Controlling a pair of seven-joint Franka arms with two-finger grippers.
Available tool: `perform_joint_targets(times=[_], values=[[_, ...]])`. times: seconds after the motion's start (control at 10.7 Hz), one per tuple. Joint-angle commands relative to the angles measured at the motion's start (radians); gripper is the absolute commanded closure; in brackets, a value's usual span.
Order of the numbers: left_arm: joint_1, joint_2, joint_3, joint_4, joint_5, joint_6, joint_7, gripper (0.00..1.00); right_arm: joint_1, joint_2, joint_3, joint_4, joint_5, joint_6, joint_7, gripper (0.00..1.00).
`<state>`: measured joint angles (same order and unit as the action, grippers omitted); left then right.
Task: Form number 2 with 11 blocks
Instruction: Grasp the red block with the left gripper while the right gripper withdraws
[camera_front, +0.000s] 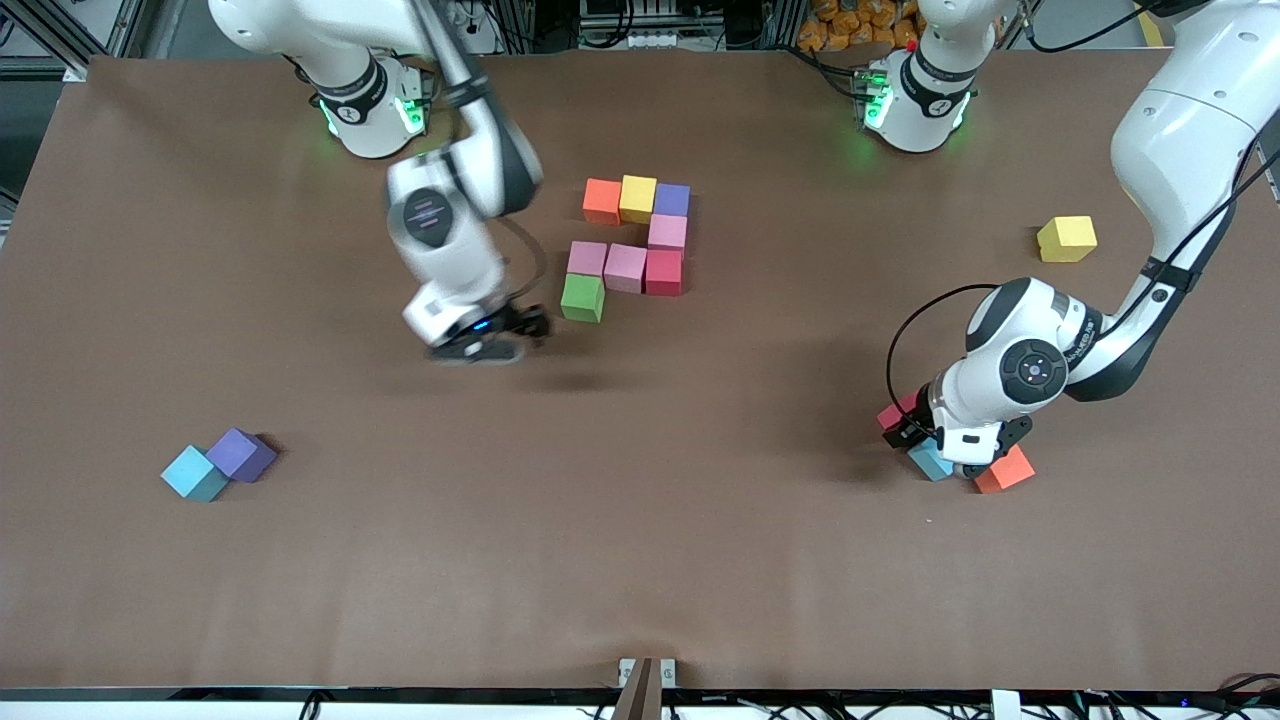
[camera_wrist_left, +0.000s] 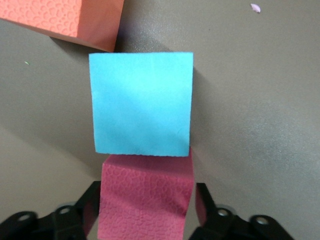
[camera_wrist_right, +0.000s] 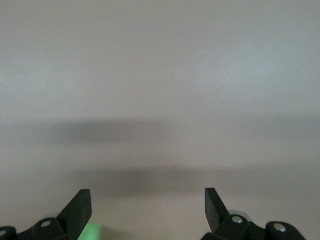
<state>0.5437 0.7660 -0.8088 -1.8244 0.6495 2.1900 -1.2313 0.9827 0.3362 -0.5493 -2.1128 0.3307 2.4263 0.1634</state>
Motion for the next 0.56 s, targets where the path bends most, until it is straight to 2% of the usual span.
perform_joint_targets(times=[0.0, 0.09, 0.28, 0.47], values=[[0.01, 0.006, -0.006, -0.009, 0.027, 0.014, 0.041, 0.5, -0.178, -0.048, 0.019, -0.003, -0.007, -0.042, -0.329, 0.0], [0.007, 0.006, -0.006, -0.009, 0.025, 0.013, 0.065, 0.71, -0.249, -0.039, 0.02, 0.011, -0.007, -0.041, -0.501, 0.0], [-0.005, 0.004, -0.007, -0.007, 0.015, 0.013, 0.064, 0.73, -0.378, -0.007, 0.043, 0.049, -0.002, -0.032, -0.722, 0.0], [-0.1, -0.002, -0.007, 0.011, 0.012, 0.011, 0.04, 0.78, -0.493, 0.035, 0.092, 0.1, -0.002, -0.033, -0.884, 0.0]])
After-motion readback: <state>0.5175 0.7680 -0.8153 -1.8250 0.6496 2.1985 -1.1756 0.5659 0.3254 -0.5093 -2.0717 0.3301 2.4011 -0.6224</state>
